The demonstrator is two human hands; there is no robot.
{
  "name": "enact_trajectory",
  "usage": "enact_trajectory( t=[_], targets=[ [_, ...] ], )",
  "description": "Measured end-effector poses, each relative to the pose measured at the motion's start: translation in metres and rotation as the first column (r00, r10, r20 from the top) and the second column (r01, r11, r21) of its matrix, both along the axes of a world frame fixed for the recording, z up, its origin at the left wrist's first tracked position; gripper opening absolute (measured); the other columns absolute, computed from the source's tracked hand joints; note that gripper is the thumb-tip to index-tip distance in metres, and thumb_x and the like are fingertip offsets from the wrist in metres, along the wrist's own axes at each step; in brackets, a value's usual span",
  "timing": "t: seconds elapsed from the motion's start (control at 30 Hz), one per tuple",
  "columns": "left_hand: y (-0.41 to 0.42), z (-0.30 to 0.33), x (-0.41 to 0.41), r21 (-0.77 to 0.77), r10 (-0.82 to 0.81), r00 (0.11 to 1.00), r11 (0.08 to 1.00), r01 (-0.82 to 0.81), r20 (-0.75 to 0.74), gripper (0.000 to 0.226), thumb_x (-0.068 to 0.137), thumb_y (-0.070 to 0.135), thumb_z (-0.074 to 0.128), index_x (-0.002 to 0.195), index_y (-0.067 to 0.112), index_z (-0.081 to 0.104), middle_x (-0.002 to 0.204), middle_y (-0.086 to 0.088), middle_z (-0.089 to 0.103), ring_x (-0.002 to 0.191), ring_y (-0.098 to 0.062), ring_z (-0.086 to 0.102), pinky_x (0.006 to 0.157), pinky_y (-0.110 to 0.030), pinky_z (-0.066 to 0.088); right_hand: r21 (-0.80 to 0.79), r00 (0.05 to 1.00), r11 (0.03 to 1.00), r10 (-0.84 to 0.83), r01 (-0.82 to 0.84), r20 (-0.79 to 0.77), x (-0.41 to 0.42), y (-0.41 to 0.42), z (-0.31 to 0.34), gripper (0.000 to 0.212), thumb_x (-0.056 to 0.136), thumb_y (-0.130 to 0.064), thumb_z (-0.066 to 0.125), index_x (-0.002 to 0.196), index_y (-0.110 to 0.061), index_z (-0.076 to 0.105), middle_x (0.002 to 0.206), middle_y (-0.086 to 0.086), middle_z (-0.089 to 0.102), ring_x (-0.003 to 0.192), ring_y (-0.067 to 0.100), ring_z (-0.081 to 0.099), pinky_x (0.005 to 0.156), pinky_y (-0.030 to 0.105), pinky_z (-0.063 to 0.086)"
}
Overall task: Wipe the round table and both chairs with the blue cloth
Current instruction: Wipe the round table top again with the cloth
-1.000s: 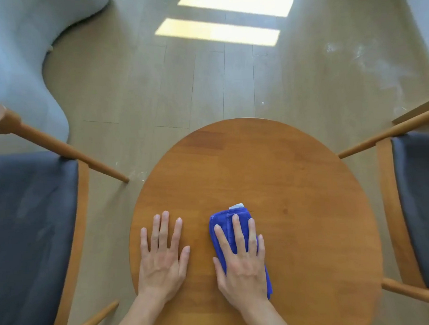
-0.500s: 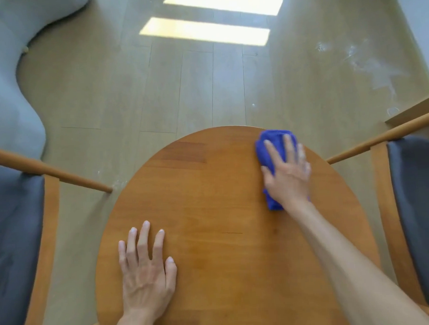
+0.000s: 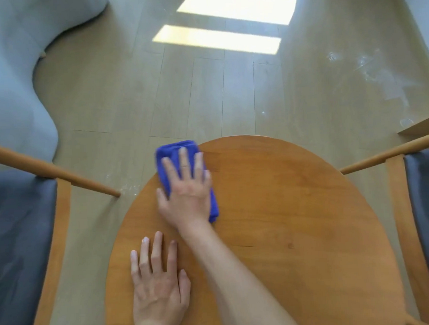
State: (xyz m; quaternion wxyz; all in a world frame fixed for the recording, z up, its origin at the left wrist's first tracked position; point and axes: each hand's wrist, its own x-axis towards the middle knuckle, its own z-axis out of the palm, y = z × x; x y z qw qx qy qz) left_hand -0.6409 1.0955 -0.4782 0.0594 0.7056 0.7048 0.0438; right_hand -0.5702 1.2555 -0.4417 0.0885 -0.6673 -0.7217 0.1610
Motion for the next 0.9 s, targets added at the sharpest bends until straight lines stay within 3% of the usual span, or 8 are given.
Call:
enact_trajectory(
  t=[0.1, 0.27, 0.43, 0.6, 0.77, 0.9],
  targets=[
    [-0.002, -0.002, 0.000, 0.027, -0.008, 1.000, 1.000, 0.008, -0.024, 0.062, 0.081, 0.033, 0.037, 0.134, 0.003, 0.048, 0.141, -0.028, 0.042, 0.134, -0.046, 0.033, 0.109, -0.062, 0.023, -0.011, 0.958, 0.959, 0.285, -0.285, 0.033, -0.027, -0.011, -0.007, 0.057, 0.089, -0.033, 0.051, 0.144, -0.033, 0.038, 0.162, 0.001, 0.015, 0.148, 0.034, 0.005, 0.113, 0.054, 0.020],
    [0.002, -0.003, 0.003, 0.155, 0.018, 1.000, 0.988, -0.020, 0.018, 0.058, 0.078, 0.033, 0.039, 0.130, 0.009, 0.046, 0.140, -0.025, 0.046, 0.131, -0.045, 0.037, 0.109, -0.061, 0.025, 0.000, 0.915, 0.915, 0.403, -0.403, 0.016, 0.018, 0.003, -0.007, 0.060, 0.088, -0.023, 0.053, 0.144, -0.036, 0.038, 0.162, -0.003, 0.014, 0.148, 0.029, 0.004, 0.115, 0.050, 0.015],
    [0.005, 0.005, 0.012, 0.145, 0.028, 0.999, 0.989, -0.032, 0.028, 0.056, 0.076, 0.031, 0.037, 0.125, 0.007, 0.048, 0.139, -0.025, 0.044, 0.129, -0.047, 0.036, 0.108, -0.063, 0.023, 0.041, 0.994, 0.993, 0.109, -0.110, 0.030, 0.131, 0.030, -0.003, 0.058, 0.087, -0.023, 0.054, 0.142, -0.035, 0.044, 0.160, -0.001, 0.020, 0.148, 0.029, 0.013, 0.111, 0.047, 0.024],
    [0.016, 0.016, 0.027, 0.010, 0.139, 0.988, 0.990, -0.140, 0.068, 0.057, 0.073, 0.027, 0.032, 0.123, 0.007, 0.051, 0.138, -0.025, 0.037, 0.132, -0.046, 0.031, 0.107, -0.067, 0.018, 0.053, 0.977, 0.981, -0.190, 0.186, 0.098, 0.256, -0.010, 0.002, 0.056, 0.088, -0.025, 0.061, 0.142, -0.030, 0.047, 0.158, 0.000, 0.026, 0.146, 0.030, 0.021, 0.106, 0.047, 0.035],
    [0.022, 0.030, 0.028, -0.131, 0.094, 0.995, 0.987, -0.089, 0.032, 0.058, 0.080, 0.029, 0.031, 0.131, 0.009, 0.051, 0.142, -0.025, 0.035, 0.134, -0.045, 0.029, 0.107, -0.069, 0.020, 0.098, 0.879, 0.887, -0.460, 0.451, 0.125, 0.320, -0.096, 0.005, 0.057, 0.087, -0.018, 0.067, 0.141, -0.017, 0.050, 0.154, 0.012, 0.032, 0.141, 0.040, 0.028, 0.106, 0.055, 0.036],
    [0.025, 0.042, 0.023, -0.240, 0.037, 0.999, 0.970, -0.034, 0.008, 0.061, 0.086, 0.036, 0.028, 0.138, 0.014, 0.049, 0.149, -0.020, 0.036, 0.139, -0.040, 0.029, 0.112, -0.063, 0.021, 0.064, 0.726, 0.737, -0.674, 0.672, 0.135, 0.316, -0.143, 0.006, 0.063, 0.088, -0.039, 0.041, 0.147, -0.017, 0.039, 0.158, 0.013, 0.023, 0.143, 0.040, 0.018, 0.107, 0.058, 0.029]
  ],
)
